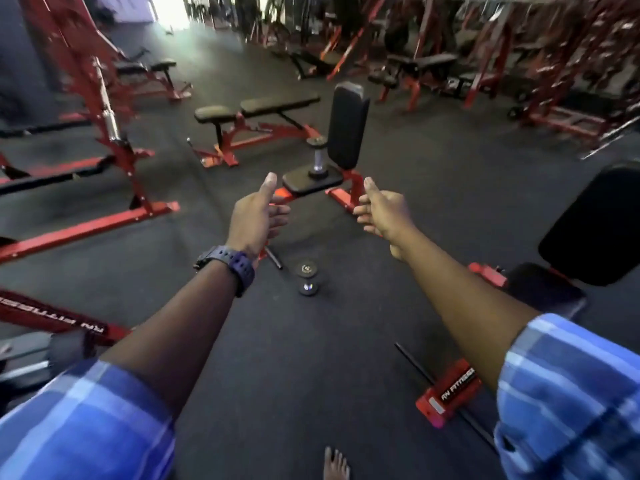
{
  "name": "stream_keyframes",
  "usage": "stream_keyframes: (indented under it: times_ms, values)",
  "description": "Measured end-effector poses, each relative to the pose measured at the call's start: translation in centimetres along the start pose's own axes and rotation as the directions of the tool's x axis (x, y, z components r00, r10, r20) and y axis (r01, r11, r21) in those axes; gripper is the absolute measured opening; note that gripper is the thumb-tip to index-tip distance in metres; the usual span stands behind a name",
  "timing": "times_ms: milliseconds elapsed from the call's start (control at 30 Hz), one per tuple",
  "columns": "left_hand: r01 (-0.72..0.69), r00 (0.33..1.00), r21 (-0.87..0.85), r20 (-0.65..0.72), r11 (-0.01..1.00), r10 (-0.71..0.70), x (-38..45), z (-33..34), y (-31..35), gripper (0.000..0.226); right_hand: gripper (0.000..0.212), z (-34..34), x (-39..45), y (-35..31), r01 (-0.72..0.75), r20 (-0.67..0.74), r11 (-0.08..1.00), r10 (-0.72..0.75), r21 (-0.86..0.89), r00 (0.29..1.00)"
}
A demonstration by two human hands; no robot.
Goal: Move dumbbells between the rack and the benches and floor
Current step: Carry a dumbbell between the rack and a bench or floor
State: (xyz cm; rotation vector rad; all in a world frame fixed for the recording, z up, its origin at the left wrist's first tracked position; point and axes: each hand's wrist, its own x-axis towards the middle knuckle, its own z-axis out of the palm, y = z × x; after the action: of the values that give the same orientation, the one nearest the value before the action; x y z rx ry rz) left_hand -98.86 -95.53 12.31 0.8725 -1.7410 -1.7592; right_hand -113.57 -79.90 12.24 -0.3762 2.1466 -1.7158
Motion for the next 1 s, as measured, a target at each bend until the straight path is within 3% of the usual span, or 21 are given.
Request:
stream_keyframes:
  times_ms: [100, 300, 433, 567, 800, 1000]
  values:
    - [0.111, 0.993, -0.005, -0.03, 0.994, -0.111, 6.3, 0.7, -3.7, 0.074, 0.049, 2.5, 6.6, 4.3, -0.118, 0.036, 0.993, 0.118, 0.004, 0.992]
    - [0.26, 0.964, -0.02, -0.052, 0.966, -0.26, 19.7, 2.1, -10.6, 0.054, 0.051, 8.1, 19.0, 10.6, -0.287, 0.069, 0.956, 0.291, -0.06, 0.954]
    - [0.336, 0.938, -0.072, -0.06, 0.939, -0.34, 30.6, 3.5, -17.7, 0.059, 0.063, 12.9, 28.8, 16.9, -0.342, 0.053, 0.934, 0.348, -0.104, 0.936]
    - [0.464, 0.885, -0.073, -0.016, 0.883, -0.466, 42.1, 5.5, -27.6, 0.045, 0.055, 18.5, 38.8, 26.8, -0.415, 0.018, 0.9, 0.42, -0.133, 0.907]
    - [0.53, 0.844, 0.113, 0.025, 0.84, -0.536, 57.1, 8.0, -45.5, 0.039, 0.018, 26.1, 52.5, 45.7, -0.494, 0.063, 0.829, 0.525, -0.264, 0.849]
    - [0.55, 0.817, 0.285, 0.012, 0.785, -0.577, 65.6, 11.0, -63.8, 0.052, 0.042, 29.8, 61.2, 64.7, -0.474, 0.074, 0.724, 0.582, -0.502, 0.81]
